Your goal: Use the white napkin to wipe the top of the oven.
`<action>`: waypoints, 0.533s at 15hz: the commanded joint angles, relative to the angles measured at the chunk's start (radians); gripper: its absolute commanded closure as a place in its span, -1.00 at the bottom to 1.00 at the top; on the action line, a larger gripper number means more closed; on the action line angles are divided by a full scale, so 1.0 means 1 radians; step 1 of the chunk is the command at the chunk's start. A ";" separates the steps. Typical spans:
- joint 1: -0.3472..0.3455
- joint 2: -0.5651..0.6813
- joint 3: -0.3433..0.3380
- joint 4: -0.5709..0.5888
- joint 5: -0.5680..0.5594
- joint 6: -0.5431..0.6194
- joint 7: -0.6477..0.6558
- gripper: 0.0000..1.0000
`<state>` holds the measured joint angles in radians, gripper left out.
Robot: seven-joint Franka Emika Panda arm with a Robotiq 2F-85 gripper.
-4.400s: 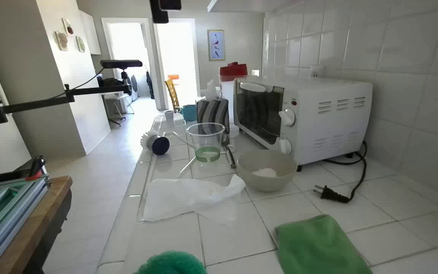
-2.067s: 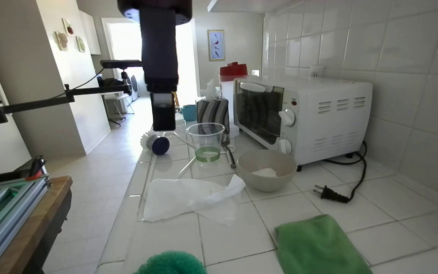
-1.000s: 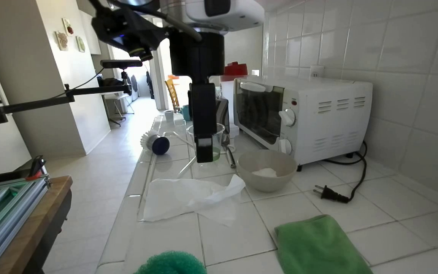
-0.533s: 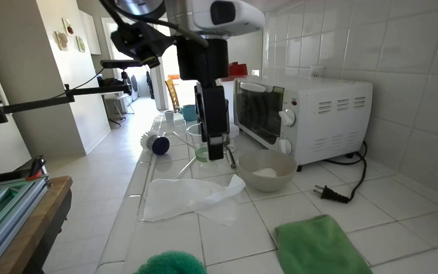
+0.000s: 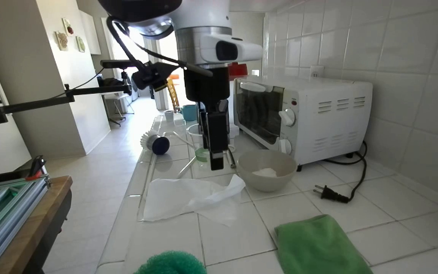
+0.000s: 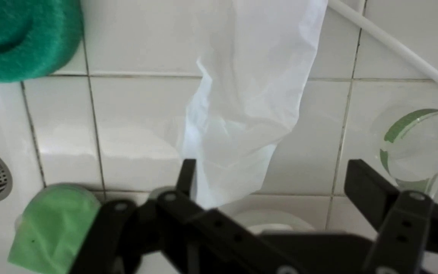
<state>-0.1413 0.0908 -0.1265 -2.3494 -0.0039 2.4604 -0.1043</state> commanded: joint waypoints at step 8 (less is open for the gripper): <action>-0.011 0.074 0.005 0.001 0.049 0.100 -0.080 -1.00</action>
<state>-0.1454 0.1505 -0.1266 -2.3498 0.0449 2.5423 -0.1564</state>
